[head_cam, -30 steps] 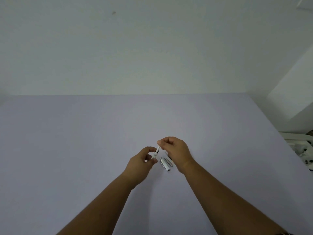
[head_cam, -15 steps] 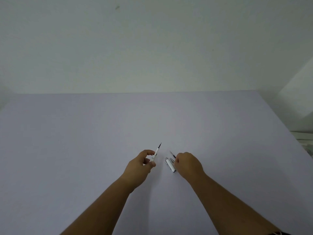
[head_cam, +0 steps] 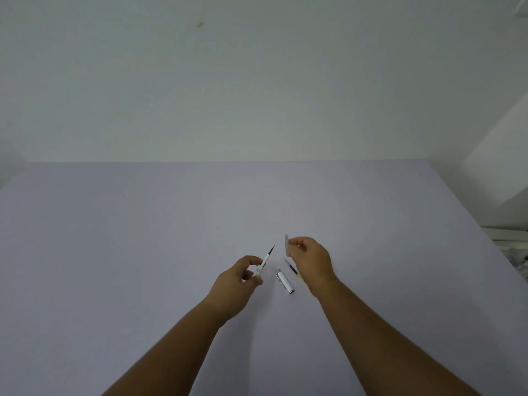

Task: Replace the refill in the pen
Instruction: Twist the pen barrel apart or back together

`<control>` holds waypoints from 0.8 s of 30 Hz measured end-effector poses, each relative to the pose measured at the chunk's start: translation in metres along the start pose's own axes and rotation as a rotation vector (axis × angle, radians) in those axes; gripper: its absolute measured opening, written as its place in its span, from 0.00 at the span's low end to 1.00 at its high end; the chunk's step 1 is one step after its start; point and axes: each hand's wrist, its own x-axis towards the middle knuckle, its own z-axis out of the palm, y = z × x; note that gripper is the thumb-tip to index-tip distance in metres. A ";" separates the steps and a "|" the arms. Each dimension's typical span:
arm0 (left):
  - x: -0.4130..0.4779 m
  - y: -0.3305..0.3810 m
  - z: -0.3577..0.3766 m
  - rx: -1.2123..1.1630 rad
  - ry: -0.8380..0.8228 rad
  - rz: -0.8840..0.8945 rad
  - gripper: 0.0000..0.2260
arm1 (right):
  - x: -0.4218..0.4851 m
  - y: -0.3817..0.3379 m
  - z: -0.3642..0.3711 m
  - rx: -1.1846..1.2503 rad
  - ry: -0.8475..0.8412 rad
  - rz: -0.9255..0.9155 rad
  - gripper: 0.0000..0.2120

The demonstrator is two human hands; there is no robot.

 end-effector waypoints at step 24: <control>-0.023 0.033 0.012 0.014 0.030 0.087 0.08 | -0.039 -0.030 -0.016 0.233 -0.157 -0.063 0.02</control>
